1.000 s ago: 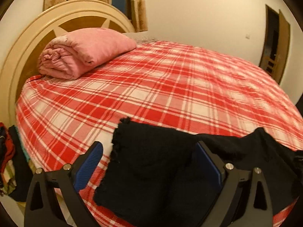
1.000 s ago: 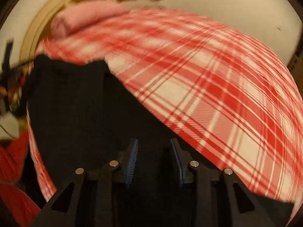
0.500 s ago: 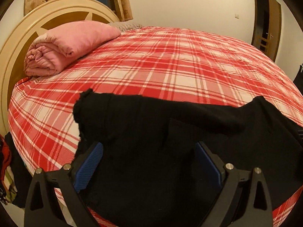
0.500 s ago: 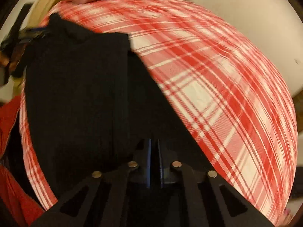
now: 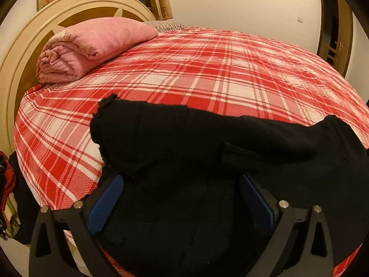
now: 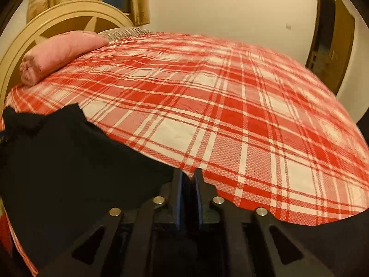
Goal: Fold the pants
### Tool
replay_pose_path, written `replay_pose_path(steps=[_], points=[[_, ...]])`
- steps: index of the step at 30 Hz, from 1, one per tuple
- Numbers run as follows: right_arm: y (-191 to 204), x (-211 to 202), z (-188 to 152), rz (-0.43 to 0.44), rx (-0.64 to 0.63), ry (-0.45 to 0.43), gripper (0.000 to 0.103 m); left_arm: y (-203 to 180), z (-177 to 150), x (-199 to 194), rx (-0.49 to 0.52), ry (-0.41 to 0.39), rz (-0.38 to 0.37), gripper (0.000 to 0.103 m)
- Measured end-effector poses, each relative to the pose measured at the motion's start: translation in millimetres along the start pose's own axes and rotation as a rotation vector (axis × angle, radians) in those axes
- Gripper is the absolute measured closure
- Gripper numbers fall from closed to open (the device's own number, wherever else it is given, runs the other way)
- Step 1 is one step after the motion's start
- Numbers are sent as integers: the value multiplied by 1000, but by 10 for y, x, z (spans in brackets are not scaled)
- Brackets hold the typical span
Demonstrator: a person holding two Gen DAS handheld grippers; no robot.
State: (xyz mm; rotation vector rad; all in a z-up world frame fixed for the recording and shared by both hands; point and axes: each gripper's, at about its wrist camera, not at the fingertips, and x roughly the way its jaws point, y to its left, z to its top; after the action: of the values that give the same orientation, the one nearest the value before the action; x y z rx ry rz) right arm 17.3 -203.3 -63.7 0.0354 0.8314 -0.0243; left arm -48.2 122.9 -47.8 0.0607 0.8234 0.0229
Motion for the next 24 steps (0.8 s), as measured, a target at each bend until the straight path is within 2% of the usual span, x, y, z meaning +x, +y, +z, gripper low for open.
replay_pose_path(steps=[1, 3, 5, 7, 9, 11, 14, 17, 20, 24], points=[[-63, -22, 29, 23, 31, 9, 75, 8, 11, 1, -4, 1, -4, 0], [-353, -263, 45, 116, 159, -43, 75, 30, 23, -11, -15, 5, -13, 0], [-664, -583, 1, 87, 260, -120, 72, 49, 30, -42, -23, 1, -25, 0], [-1079, -1003, -186, -49, 376, -179, 64, 72, 49, -89, -32, -3, -46, 0], [-1455, -1361, -477, -158, 502, -221, 63, 66, 85, -134, -40, -12, -66, 0], [-1874, -1774, -928, -288, 685, -268, 63, -7, 146, -219, -32, -40, -101, 0], [-2253, -2199, -1466, -406, 874, -313, 63, -219, 243, -339, 8, -85, -172, 0], [-2447, -2360, -1735, -496, 915, -283, 63, -517, 303, -400, 74, -101, -257, 0], [-2575, -2291, -1768, -490, 885, -200, 63, -808, 296, -424, 141, -103, -302, 0], [-2744, -2117, -1681, -489, 828, -109, 63, -1040, 229, -466, 166, -79, -364, 0]])
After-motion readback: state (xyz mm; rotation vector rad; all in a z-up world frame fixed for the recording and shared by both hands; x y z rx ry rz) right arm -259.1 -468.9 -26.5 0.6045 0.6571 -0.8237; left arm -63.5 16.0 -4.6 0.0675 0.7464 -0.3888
